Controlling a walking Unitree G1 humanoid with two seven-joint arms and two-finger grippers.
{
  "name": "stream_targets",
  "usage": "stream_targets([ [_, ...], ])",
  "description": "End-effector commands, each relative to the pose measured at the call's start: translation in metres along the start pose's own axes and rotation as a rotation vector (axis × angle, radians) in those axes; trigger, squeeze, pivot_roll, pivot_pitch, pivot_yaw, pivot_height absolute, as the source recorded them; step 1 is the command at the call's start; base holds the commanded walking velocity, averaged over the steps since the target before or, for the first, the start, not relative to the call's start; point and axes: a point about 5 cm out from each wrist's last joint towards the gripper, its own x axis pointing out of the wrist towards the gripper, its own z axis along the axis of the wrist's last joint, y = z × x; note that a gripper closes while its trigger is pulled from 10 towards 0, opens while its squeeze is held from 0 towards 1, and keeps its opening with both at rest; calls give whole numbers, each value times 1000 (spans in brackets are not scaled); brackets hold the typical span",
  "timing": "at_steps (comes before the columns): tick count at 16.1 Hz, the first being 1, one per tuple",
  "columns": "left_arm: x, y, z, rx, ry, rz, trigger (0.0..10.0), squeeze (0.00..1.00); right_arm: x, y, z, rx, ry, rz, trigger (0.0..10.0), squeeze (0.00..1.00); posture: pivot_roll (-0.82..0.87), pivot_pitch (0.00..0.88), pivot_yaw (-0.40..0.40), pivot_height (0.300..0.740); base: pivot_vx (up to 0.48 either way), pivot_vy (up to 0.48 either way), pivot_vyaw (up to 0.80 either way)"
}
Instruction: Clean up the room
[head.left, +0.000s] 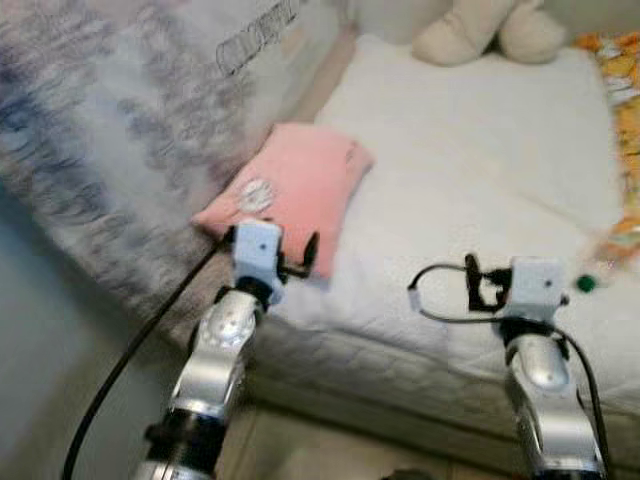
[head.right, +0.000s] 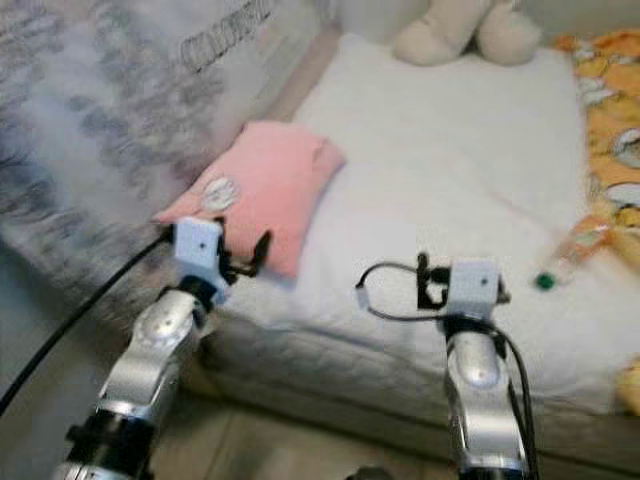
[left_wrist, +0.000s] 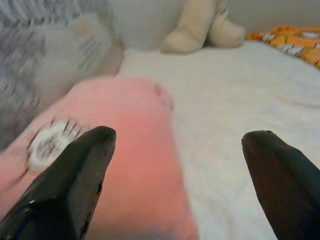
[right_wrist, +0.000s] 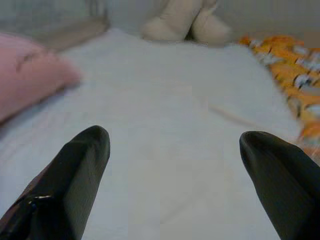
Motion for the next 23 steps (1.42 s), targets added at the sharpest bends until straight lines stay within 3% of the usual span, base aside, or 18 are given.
stream_targets([
  [1, -3, 14, -4, 13, 14, 42, 10000, 0, 3, 13, 3, -4, -23, 46, 10000, 0, -204, 0, 78, 723, 322, -352, 0],
  [7, -7, 11, -10, 5, 14, 35, 10000, 0, 2, 17, 1, -6, -24, 67, 10000, 0, -194, 0, 71, 723, 322, -352, -533],
  [13, -7, 9, -10, -9, 5, 38, 10000, 0, 6, 21, 1, -13, -33, 96, 10000, 0, -196, 0, 73, 723, 331, -344, 0],
  [18, -9, 4, -12, -2, 6, 18, 10000, 0, 5, 23, 1, -24, -46, 116, 10000, 0, -192, 0, 73, 723, 344, -331, -698],
  [23, -6, 8, -6, 41, -10, 22, 10000, 0, 5, 28, 1, -22, -58, 147, 10000, 0, -193, 0, 78, 723, 404, -183, -636],
])
